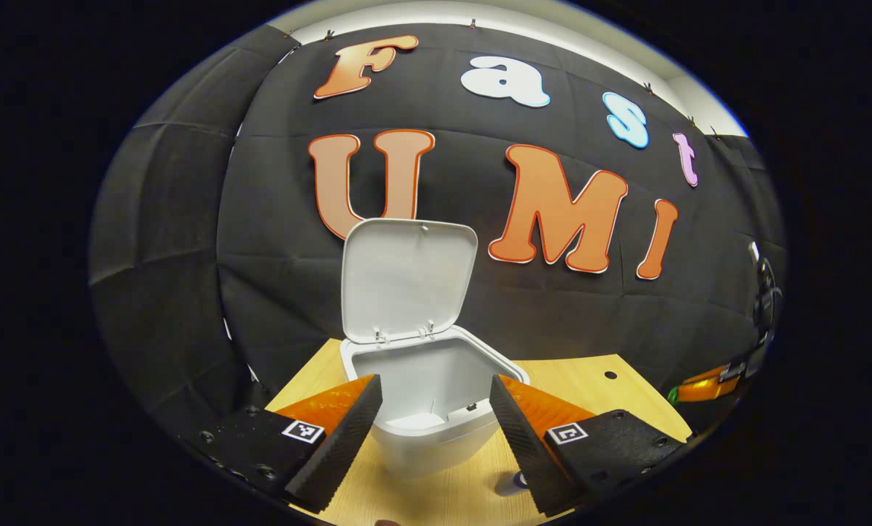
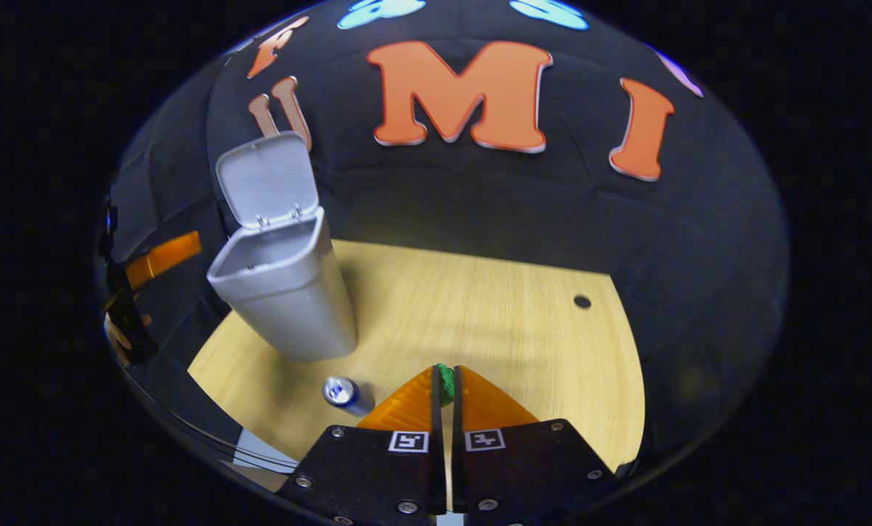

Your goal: Press the lid of the desktop garbage bin to open it, pick up the crumpled paper on the desktop and throw it into the bin, then pick up the pop can on the desktop and drop it into the bin, and finally close the garbage bin lid.

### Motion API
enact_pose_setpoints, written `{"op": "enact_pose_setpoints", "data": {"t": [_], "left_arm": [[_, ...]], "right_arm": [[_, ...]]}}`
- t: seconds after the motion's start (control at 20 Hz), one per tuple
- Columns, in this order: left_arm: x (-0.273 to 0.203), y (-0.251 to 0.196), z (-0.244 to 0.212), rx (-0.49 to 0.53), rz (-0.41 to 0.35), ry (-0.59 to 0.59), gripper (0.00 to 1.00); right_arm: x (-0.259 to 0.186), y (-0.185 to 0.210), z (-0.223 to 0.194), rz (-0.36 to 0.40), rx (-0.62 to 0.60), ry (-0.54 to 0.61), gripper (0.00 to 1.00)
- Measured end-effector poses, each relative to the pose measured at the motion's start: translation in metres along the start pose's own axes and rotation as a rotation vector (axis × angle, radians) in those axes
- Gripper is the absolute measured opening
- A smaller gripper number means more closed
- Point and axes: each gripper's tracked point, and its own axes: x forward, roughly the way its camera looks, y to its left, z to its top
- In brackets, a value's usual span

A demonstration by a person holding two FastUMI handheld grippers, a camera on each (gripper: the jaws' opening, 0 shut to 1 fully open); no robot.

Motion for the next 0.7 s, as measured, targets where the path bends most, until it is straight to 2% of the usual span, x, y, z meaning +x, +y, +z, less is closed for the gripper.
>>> {"op": "enact_pose_setpoints", "data": {"t": [0.15,0.35,0.55,0.7], "left_arm": [[-0.007,0.016,0.004,-0.005,0.018,-0.012,0.94],[-0.023,0.043,0.002,-0.012,0.057,-0.015,0.94],[-0.038,0.071,-0.003,-0.006,0.102,-0.007,0.94],[-0.051,0.088,-0.010,-0.015,0.127,-0.002,0.94]], "right_arm": [[-0.013,0.023,0.075,0.064,-0.048,-0.122,0.04],[-0.011,0.079,0.143,0.156,-0.123,-0.227,0.03],[0.004,0.144,0.191,0.264,-0.167,-0.283,0.03],[0.022,0.184,0.201,0.322,-0.191,-0.284,0.03]]}}
